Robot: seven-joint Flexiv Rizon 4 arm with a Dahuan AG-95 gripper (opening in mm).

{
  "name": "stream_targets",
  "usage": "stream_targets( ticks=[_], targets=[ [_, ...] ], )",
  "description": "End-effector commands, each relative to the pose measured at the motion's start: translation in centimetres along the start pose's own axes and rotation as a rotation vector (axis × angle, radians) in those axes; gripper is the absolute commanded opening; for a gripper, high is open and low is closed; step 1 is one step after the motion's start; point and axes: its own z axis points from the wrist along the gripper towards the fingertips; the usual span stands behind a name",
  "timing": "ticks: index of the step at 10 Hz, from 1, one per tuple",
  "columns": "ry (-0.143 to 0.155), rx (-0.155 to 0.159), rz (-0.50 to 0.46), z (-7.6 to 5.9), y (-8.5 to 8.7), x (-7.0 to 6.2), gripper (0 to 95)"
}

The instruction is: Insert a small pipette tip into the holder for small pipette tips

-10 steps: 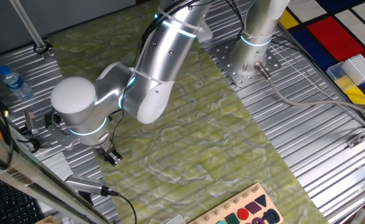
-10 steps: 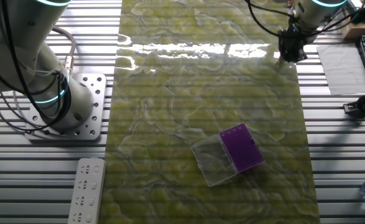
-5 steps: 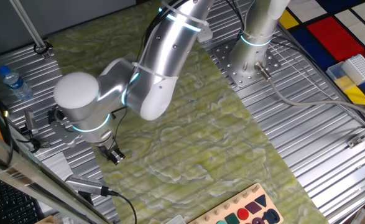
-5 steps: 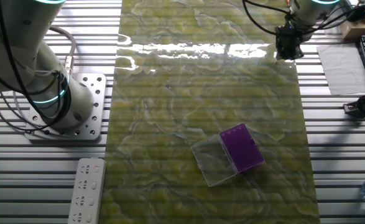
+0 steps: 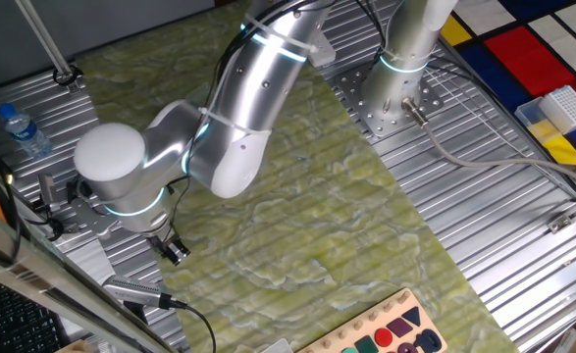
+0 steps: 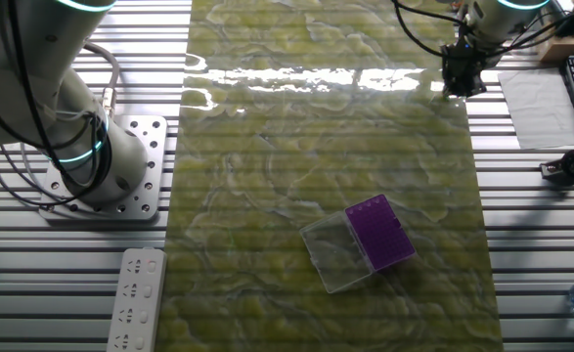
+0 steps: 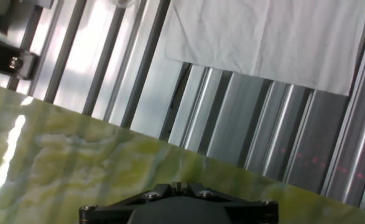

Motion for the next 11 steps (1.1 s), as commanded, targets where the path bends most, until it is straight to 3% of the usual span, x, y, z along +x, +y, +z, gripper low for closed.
stream_targets(
  ticks=[1,11],
  targets=[
    [0.004,-0.004,0.003,0.06,-0.01,0.07,0.0],
    [0.002,-0.011,0.02,0.72,0.32,0.99,0.0]
  ],
)
